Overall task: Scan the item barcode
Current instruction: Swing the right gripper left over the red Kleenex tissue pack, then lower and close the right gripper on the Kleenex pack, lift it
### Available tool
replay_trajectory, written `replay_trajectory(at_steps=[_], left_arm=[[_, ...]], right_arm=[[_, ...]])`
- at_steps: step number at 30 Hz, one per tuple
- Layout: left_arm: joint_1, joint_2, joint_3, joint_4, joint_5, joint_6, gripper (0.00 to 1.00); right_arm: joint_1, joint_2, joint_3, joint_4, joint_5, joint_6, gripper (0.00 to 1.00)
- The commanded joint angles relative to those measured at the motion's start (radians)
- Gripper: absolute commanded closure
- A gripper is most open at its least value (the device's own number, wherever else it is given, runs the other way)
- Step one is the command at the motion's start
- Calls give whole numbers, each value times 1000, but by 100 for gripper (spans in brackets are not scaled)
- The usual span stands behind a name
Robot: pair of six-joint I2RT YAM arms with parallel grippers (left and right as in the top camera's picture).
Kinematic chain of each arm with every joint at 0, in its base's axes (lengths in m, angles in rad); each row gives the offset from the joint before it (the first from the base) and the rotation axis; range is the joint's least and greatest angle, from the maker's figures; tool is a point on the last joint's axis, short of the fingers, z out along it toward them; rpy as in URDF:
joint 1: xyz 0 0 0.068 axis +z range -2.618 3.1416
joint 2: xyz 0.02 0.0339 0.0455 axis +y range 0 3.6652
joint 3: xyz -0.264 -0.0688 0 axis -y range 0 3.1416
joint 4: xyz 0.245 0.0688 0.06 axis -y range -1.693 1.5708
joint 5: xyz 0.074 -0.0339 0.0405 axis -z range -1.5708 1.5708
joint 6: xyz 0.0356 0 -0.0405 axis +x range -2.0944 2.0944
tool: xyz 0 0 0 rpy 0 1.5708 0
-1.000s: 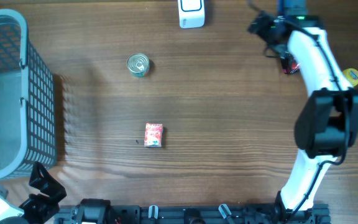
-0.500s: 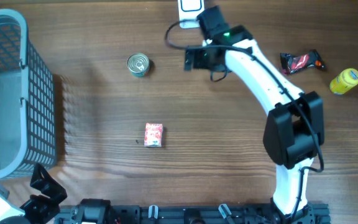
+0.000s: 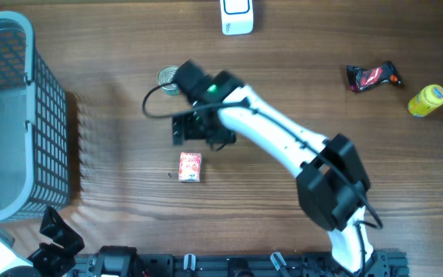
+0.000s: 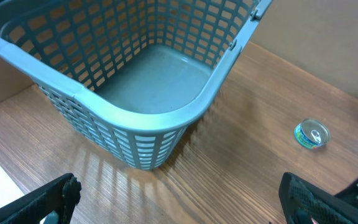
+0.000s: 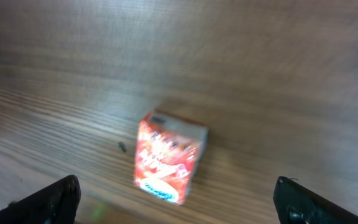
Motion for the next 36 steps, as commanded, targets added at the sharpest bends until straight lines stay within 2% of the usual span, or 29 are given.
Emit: replay_trajectory(at_steps=[1,3,4,6,7,9,12,14,15,17,20,23,29,36], left_arm=[[5,-2,8,-4,17,-14,0],[5,-2,8,-5,26,-14,0],[5,-2,8,-6,28,-14,0],[5,-2,8,-10,29,-14,0],[5,-2,8,-9,35,-14,0],[5,-2,8,-10,35,-14,0],[5,-2,8,-14,39,-14,0],[5,-2,8,-15,46,-14,0],[5,-2,8,-18,46,-14,0],[5,-2,8,-21,47,-14,0],[5,-2,8,-20,47,-14,0],[5,-2,8,-20,47,-14,0],[5,-2,8,-24,47,-14,0],[5,-2,8,-24,47,-14,0]], right_arm=[[72,-37,-55,32,112,172,0],[100,-37,-80,36,96,183,0],[114,-37,-90,45,97,111,0],[134,-37,-96,62,98,-85,0],[146,-37,-96,59,113,-256,0],[148,-37,-96,42,103,-423,0],[148,-37,-96,-58,-30,-869,1],[148,-37,-96,-97,-27,-999,3],[146,-37,-96,-111,16,-1047,0],[145,-37,-96,-87,52,-1045,0],[145,-36,-98,-34,-21,-1178,0],[145,-35,-98,58,-19,-1242,0],[138,-11,-104,88,-18,-1254,0],[137,94,-105,114,-16,-1273,0]])
